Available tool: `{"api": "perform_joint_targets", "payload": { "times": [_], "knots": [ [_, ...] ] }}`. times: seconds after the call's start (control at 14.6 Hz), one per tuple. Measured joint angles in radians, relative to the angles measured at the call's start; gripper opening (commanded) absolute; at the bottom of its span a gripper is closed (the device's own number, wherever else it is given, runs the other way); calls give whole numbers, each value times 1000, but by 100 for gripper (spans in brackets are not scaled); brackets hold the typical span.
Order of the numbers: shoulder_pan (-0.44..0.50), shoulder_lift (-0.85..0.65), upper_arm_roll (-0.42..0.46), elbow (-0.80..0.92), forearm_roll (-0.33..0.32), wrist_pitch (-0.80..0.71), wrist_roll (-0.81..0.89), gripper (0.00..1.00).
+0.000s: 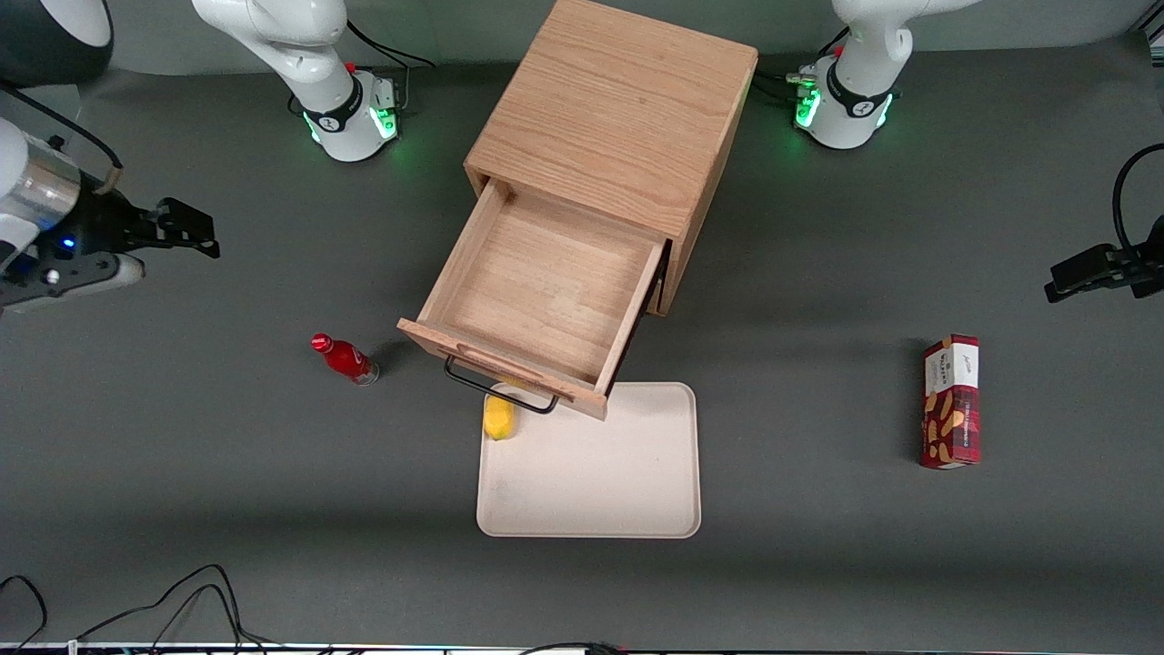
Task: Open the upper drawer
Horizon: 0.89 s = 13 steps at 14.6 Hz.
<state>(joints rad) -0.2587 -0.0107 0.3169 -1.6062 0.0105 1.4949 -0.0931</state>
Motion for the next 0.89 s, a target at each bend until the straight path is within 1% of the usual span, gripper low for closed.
{"api": "perform_joint_targets", "payload": {
  "times": [0.21,0.34,0.48,0.62,0.68,0.75,0.89],
  "knots": [
    [-6,-10,1,-5,9,3,94,100],
    [-6,-10,3,-9,46,31,150,100],
    [-6,-12,6,-28,79,52,168,100],
    [6,-20,5,-71,83,82,169,100],
    [33,-26,-14,-93,83,89,169,100],
    [83,-30,-60,-109,83,89,169,100],
    [240,-36,-211,-123,83,84,169,100]
  ]
}}
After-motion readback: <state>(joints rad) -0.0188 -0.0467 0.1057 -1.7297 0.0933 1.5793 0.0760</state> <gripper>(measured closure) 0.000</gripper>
